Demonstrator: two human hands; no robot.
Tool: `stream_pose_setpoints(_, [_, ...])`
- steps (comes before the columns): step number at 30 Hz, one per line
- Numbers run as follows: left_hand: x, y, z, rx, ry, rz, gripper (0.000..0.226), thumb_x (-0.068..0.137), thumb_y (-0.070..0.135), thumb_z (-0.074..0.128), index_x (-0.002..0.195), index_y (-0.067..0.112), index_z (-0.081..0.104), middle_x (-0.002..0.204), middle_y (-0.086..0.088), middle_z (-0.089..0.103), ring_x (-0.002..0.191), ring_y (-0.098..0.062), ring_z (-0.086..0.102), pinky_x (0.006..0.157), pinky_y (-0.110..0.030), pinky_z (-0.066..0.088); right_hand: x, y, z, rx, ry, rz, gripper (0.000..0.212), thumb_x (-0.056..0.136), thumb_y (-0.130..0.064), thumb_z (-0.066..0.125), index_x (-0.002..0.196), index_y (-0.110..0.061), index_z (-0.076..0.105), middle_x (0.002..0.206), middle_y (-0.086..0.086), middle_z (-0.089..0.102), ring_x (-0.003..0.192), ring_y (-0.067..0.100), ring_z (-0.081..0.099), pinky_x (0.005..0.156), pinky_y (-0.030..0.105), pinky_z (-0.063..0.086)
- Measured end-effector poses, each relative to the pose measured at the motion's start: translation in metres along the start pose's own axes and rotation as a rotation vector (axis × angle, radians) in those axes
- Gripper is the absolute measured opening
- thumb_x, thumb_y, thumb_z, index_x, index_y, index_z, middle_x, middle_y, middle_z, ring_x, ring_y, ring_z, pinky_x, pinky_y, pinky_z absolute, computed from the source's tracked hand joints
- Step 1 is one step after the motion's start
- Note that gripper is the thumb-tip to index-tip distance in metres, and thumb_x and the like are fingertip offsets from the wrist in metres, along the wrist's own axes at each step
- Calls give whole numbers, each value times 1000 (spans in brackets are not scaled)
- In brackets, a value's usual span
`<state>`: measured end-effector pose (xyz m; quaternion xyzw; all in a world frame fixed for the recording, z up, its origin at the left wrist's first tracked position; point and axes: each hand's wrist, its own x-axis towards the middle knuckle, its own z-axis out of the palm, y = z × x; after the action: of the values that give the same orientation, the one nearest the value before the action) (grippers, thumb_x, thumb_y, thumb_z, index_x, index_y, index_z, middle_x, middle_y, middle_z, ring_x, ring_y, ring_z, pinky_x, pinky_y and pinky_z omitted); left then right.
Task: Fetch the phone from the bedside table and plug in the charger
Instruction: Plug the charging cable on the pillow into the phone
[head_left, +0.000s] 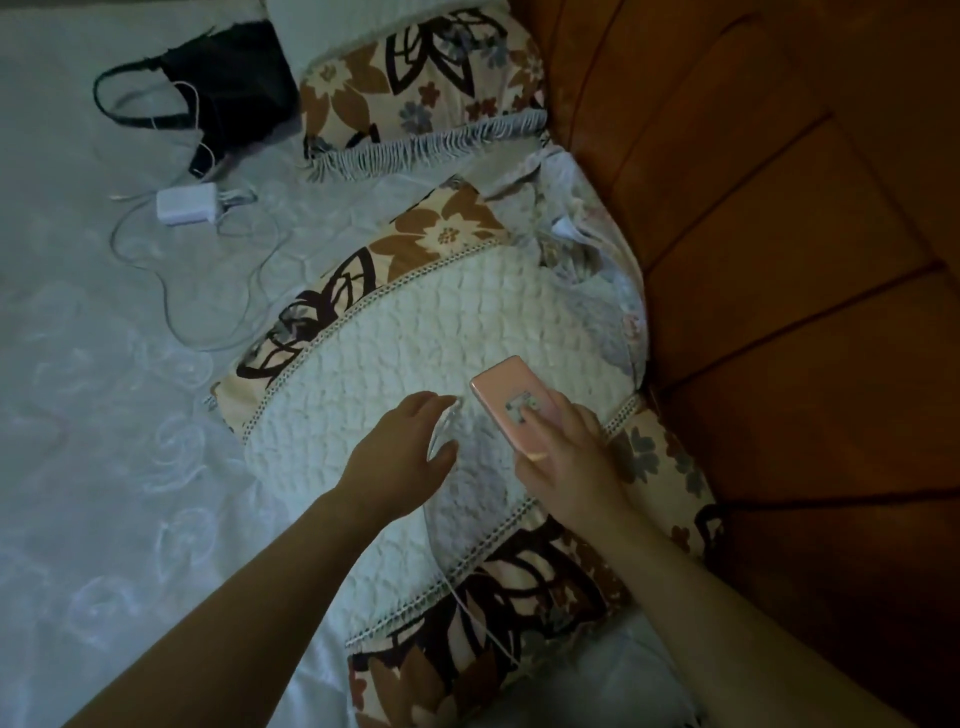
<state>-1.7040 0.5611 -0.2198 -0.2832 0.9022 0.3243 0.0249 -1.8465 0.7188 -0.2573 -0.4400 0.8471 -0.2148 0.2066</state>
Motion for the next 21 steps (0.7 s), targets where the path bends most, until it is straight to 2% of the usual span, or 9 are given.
stream_pose_setpoints(3, [13, -7, 15, 8, 1, -51, 53, 88, 29, 53, 136, 15, 37, 142, -10, 41, 122, -26, 46, 95, -39, 44, 14, 21, 8, -25, -106, -1, 61, 85, -39, 57, 138, -16, 39, 152, 16, 24, 135, 34, 22, 108, 43, 25])
stream_pose_setpoints(6, [16, -10, 29, 24, -16, -77, 54, 88, 29, 53, 137, 17, 35, 142, -9, 41, 122, -27, 46, 94, -40, 45, 18, 36, 11, -34, -140, -6, 66, 84, -41, 60, 141, -15, 36, 154, 13, 22, 137, 32, 24, 110, 42, 25])
stream_pose_setpoints(8, [18, -12, 36, 29, -2, -104, 55, 88, 30, 52, 138, 17, 34, 143, -9, 40, 123, -26, 45, 95, -41, 46, 20, 39, 12, -38, -130, 8, 70, 83, -47, 58, 142, -17, 33, 155, 9, 22, 137, 30, 24, 110, 44, 25])
stream_pose_setpoints(12, [22, -15, 42, 54, 72, -164, 57, 87, 32, 55, 137, 14, 35, 140, -9, 43, 121, -26, 47, 94, -38, 44, 33, 31, 13, 9, -64, 68, 79, 78, -58, 57, 142, -20, 28, 151, 6, 29, 134, 25, 26, 106, 40, 26])
stream_pose_setpoints(17, [28, -15, 45, 75, 100, -206, 46, 86, 32, 57, 128, 15, 48, 136, -5, 46, 117, -25, 48, 88, -40, 49, 55, 13, 17, -85, -10, 197, 92, 68, -68, 61, 138, -15, 32, 141, 7, 37, 125, 29, 32, 100, 43, 34])
stream_pose_setpoints(21, [29, -15, 46, 64, 134, -233, 37, 85, 27, 59, 120, 16, 56, 131, -3, 50, 112, -23, 50, 80, -37, 51, 57, 9, 20, -94, 2, 238, 84, 66, -63, 67, 129, -14, 40, 133, 8, 40, 118, 29, 36, 93, 43, 39])
